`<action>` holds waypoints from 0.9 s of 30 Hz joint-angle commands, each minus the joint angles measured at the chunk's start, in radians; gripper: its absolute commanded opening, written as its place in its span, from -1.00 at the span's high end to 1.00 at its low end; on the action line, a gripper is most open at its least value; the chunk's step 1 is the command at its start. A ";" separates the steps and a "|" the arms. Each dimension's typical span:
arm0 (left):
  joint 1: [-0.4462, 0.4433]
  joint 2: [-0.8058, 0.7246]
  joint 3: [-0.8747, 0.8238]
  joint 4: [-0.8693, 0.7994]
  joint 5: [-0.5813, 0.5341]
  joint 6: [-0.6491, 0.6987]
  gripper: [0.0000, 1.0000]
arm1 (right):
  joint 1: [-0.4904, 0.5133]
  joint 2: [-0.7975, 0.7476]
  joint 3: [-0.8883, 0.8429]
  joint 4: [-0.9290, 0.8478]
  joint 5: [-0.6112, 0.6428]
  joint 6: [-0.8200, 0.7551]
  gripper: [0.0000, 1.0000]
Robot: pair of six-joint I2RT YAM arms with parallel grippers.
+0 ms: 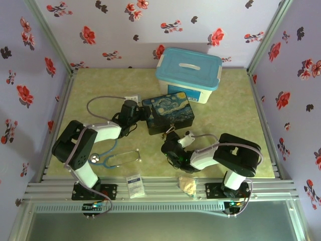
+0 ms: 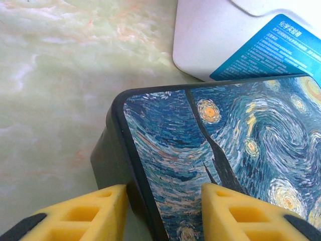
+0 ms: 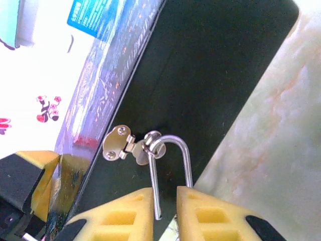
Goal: Unlock the padlock with the key
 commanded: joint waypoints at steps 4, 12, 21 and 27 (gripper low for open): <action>0.018 0.064 -0.045 -0.242 -0.053 0.057 0.19 | 0.000 0.019 -0.006 0.015 0.086 -0.019 0.63; 0.018 -0.012 -0.015 -0.288 -0.018 0.085 0.04 | -0.162 -0.245 -0.091 -0.191 -0.292 -0.375 0.21; 0.020 -0.084 0.119 -0.370 0.053 0.083 -0.30 | -0.205 -0.296 0.018 -0.465 -0.616 -0.580 -0.02; 0.021 -0.075 0.136 -0.379 0.022 0.041 -0.50 | -0.204 -0.156 0.080 -0.402 -0.628 -0.612 -0.09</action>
